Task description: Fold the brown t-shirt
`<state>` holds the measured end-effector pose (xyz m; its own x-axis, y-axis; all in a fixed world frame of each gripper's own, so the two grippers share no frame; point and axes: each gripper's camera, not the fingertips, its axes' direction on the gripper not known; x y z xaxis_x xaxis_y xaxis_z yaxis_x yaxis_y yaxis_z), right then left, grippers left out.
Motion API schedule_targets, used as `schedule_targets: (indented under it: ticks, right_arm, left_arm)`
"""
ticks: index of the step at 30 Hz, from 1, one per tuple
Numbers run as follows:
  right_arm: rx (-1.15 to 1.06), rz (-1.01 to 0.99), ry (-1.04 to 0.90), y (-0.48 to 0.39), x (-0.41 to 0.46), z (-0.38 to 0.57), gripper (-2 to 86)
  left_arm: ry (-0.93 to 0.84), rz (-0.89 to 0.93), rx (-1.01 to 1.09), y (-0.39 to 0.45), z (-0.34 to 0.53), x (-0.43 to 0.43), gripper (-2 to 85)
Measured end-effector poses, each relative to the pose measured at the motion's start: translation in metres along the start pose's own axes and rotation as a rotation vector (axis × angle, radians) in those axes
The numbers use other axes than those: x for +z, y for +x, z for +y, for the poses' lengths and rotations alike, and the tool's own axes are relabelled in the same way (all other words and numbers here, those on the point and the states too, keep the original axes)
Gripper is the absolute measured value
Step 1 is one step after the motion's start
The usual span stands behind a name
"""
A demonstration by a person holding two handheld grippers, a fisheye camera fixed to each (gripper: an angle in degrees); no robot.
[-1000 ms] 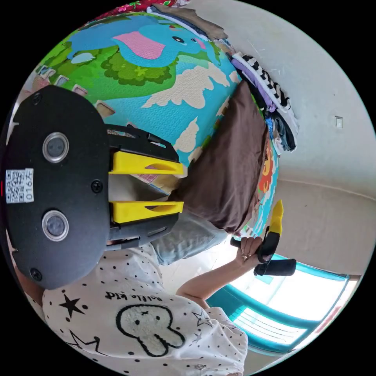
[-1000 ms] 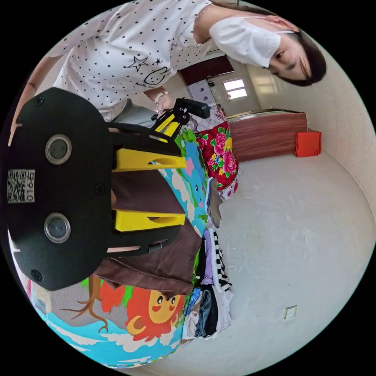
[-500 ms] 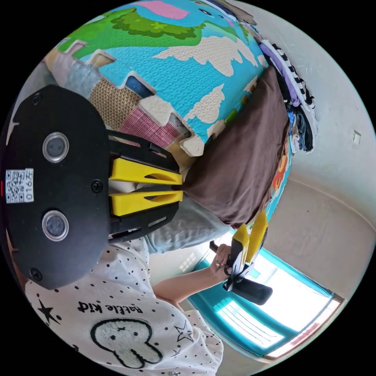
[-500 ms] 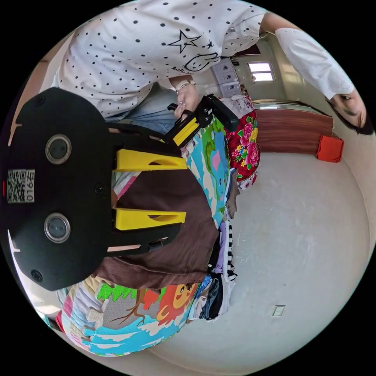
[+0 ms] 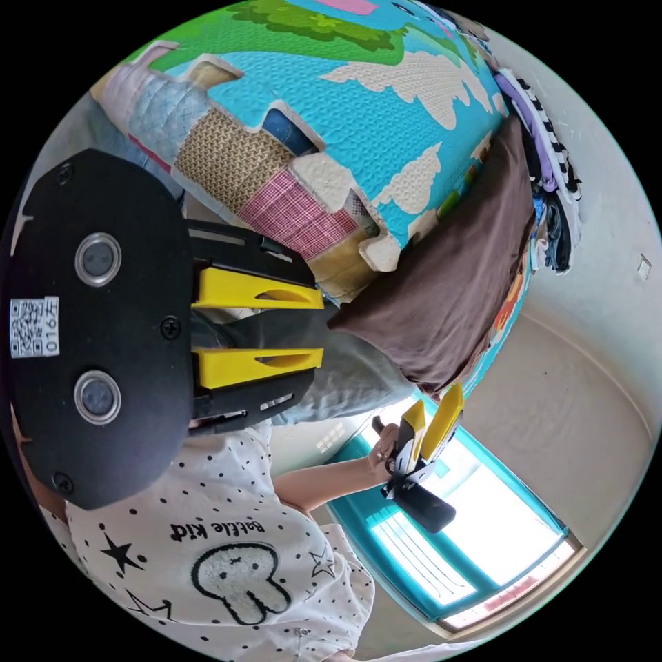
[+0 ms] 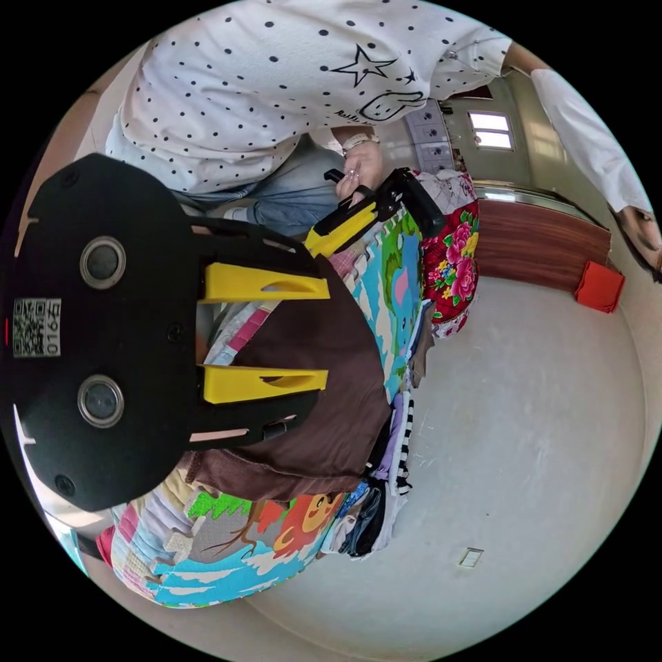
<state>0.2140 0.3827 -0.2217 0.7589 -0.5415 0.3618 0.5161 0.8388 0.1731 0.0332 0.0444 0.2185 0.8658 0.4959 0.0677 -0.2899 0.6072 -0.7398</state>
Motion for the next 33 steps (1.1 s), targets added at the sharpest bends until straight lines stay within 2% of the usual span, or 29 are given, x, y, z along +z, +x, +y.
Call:
schedule_targets:
  ticks: [4,7,9,13,15,19,21,23,25,28,33]
  right_arm:
    - [-0.020,0.017,-0.010,-0.020,-0.014,0.004,13.6]
    - [-0.045,0.008,-0.027,-0.035,-0.020,0.007,13.7]
    - [-0.081,0.031,-0.047,-0.047,-0.021,0.009,14.1]
    - [-0.162,0.234,-0.046,-0.084,-0.021,0.011,18.4]
    - [-0.188,0.259,0.017,-0.101,-0.021,0.008,19.0]
    - [-0.313,0.363,0.051,-0.139,-0.004,-0.011,18.6]
    - [-0.387,0.496,0.070,-0.152,0.003,-0.015,17.2]
    - [-0.376,0.603,0.156,-0.157,0.000,-0.021,11.5]
    - [-0.385,0.501,0.134,-0.152,-0.006,-0.027,5.9]
    - [-0.360,0.347,0.048,-0.138,-0.015,-0.041,2.5]
    - [-0.241,0.200,-0.039,-0.119,-0.032,-0.070,1.6]
  left_arm:
    - [0.051,0.008,-0.035,-0.013,0.006,-0.006,6.7]
    - [0.065,0.057,-0.030,-0.016,0.007,-0.005,3.3]
    - [0.146,0.081,0.005,-0.008,0.015,-0.024,0.4]
    - [0.220,0.196,0.045,-0.007,0.012,-0.061,-0.6]
    - [0.263,0.299,0.049,-0.013,0.006,-0.084,-0.7]
    - [0.278,0.348,0.058,-0.012,-0.001,-0.111,-0.7]
    - [0.274,0.311,0.076,-0.003,0.003,-0.129,-0.6]
    - [0.274,0.284,0.081,0.005,0.009,-0.141,-0.4]
    - [0.280,0.263,0.074,0.011,0.018,-0.152,0.2]
    - [0.284,0.177,0.102,0.030,0.039,-0.174,3.3]
    - [0.198,-0.474,0.187,0.095,0.060,-0.192,10.2]
